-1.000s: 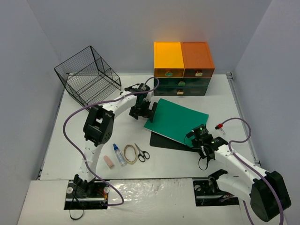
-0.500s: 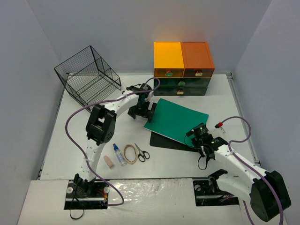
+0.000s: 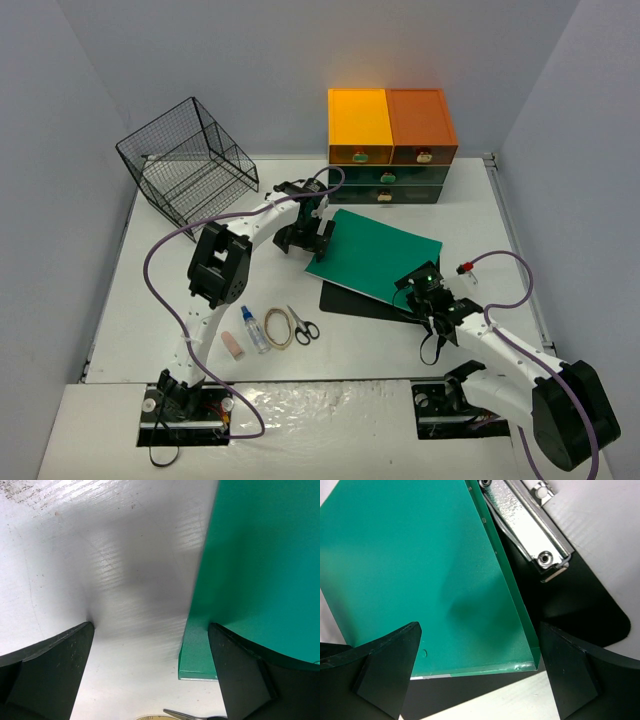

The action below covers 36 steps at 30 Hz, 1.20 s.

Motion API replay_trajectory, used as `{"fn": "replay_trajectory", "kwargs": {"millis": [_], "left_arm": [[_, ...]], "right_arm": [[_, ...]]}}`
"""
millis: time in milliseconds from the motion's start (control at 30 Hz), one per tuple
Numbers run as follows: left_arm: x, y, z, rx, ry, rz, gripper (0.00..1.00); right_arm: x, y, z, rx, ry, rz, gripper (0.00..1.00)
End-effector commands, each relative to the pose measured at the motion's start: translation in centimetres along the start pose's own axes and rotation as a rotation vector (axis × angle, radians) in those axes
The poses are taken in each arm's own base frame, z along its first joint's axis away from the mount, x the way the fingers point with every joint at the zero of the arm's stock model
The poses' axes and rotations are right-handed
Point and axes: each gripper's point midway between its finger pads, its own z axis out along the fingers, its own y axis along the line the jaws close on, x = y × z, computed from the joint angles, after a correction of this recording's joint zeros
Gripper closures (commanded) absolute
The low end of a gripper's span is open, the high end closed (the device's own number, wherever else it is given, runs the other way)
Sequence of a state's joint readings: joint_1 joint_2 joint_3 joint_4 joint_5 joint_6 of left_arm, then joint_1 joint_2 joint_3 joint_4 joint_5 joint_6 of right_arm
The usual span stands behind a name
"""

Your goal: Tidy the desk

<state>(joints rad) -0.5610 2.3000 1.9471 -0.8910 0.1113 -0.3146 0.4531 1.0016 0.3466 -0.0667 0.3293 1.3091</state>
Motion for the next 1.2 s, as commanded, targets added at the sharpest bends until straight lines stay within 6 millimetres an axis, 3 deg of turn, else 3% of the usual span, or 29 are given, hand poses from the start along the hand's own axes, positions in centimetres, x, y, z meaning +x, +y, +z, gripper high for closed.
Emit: {"fn": "replay_trajectory", "kwargs": {"millis": [0,300,533,733,900,1000,1167], "left_arm": [[1.4,0.9,0.3,-0.056,0.068,0.018,0.03],[2.6,1.8,1.2,-0.143,0.153,0.034,0.03],[3.1,2.8,1.5,-0.194,0.182,0.037,0.03],[2.7,2.5,1.1,-0.181,0.175,0.037,0.03],[2.6,2.4,1.1,-0.171,0.175,0.041,0.03],[2.8,2.4,1.0,-0.171,0.179,0.041,0.03],[2.7,2.3,0.8,-0.165,0.173,0.044,0.03]], "right_arm": [[1.3,-1.1,0.6,0.010,0.034,-0.007,0.00],[2.8,-2.5,-0.3,-0.006,0.092,0.064,0.00],[3.8,-2.3,-1.4,0.005,0.120,0.043,0.00],[4.5,-2.8,-2.2,0.066,0.147,0.034,0.00],[5.4,-3.5,-1.7,0.075,0.162,0.039,0.01],[5.2,-2.9,-1.7,0.048,0.146,0.028,0.05],[3.7,-0.1,-2.7,-0.060,0.089,-0.009,0.25]]}}
